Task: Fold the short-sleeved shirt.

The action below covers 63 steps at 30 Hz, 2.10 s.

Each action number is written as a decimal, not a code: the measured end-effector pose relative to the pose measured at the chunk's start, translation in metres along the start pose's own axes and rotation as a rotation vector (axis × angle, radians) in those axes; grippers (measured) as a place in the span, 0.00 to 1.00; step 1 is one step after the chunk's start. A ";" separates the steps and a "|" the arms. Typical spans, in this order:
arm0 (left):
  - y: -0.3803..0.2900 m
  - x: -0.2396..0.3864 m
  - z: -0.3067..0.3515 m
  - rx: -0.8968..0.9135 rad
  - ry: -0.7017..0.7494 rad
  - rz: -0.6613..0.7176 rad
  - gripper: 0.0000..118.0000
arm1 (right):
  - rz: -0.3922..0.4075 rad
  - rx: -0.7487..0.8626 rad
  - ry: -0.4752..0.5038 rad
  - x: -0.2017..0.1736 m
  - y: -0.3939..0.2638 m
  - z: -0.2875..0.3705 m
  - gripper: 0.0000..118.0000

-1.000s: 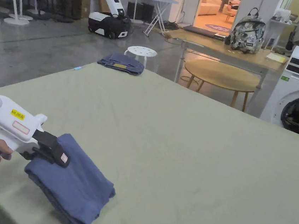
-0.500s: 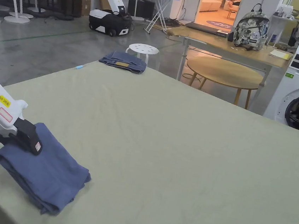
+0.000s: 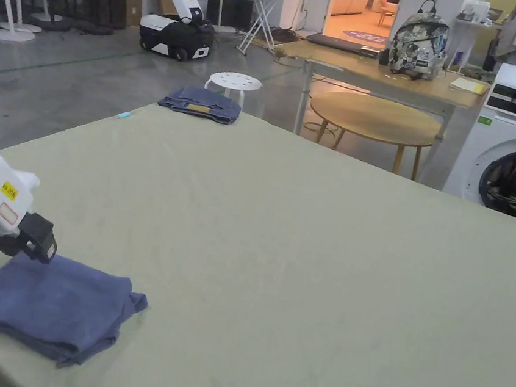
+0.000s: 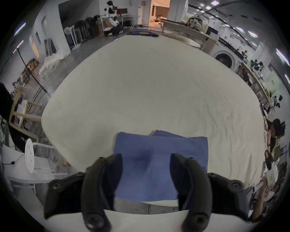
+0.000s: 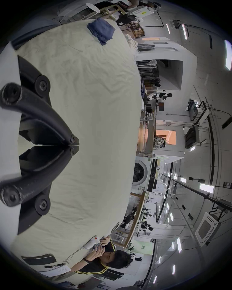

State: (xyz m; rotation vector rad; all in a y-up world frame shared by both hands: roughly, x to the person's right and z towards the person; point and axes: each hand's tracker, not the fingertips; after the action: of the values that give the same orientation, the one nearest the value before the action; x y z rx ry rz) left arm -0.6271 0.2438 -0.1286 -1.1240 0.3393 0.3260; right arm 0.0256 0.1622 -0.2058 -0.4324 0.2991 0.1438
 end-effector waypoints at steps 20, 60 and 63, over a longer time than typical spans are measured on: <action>-0.108 0.262 -0.009 0.736 -0.130 -0.243 0.00 | -0.100 0.070 -0.099 0.052 0.008 0.010 0.00; -0.109 0.385 0.017 1.050 -0.233 -0.230 0.00 | -0.160 0.355 -0.226 0.108 0.053 0.025 0.00; -0.111 0.386 0.015 1.045 -0.227 -0.232 0.00 | -0.156 0.351 -0.221 0.106 0.053 0.023 0.00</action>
State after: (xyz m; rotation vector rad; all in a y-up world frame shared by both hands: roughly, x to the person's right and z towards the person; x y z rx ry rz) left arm -0.2309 0.2455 -0.1946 -0.0893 0.1307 0.0366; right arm 0.1208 0.2278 -0.2395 -0.0888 0.0693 -0.0147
